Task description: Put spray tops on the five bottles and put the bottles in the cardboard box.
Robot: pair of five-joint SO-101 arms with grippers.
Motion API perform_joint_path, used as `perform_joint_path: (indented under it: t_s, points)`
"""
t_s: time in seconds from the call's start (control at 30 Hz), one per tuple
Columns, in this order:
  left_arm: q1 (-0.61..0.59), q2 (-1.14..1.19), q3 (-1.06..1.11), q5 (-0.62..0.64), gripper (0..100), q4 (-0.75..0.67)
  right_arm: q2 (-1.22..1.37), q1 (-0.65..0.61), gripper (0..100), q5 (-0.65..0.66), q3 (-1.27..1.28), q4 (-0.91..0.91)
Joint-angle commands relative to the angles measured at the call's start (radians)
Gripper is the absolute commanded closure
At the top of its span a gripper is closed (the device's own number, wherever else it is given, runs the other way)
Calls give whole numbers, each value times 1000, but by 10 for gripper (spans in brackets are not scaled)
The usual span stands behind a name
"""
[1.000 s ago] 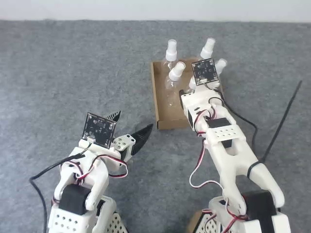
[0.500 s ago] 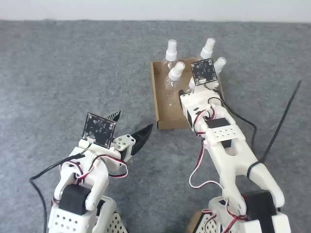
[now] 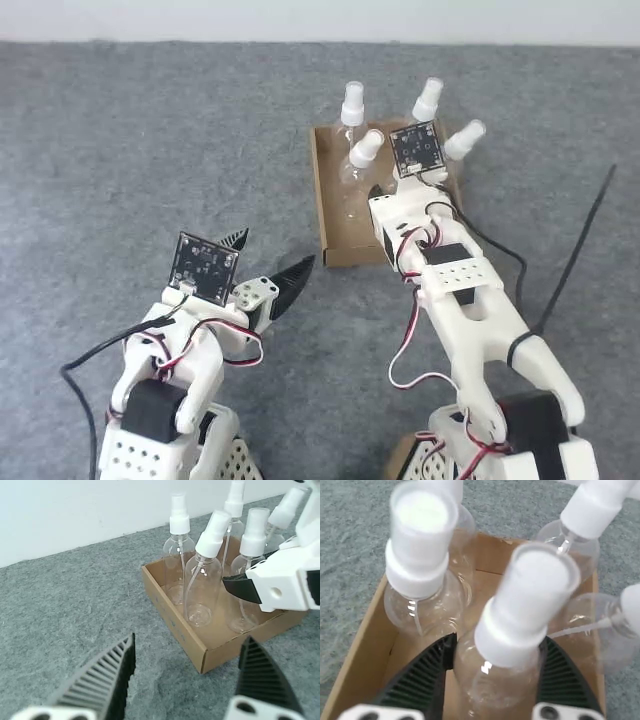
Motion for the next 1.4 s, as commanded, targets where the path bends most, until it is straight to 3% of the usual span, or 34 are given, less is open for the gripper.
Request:
perform_joint_path:
  t_s: [0.0,0.3,0.53,0.97,1.37]
  points:
    - [3,-17,-4,-11,695,-29,-12,-1,810,15,0,-5]
    - [3,-17,-4,-11,695,-29,-13,-4,802,15,0,-5]
    - [3,-17,-4,-11,695,-29,-13,-4,661,17,0,-5]
    - [3,-17,-4,-11,695,-29,-64,5,662,20,-2,-4]
    - [3,-17,-4,-11,695,-28,-424,8,662,20,-29,334]
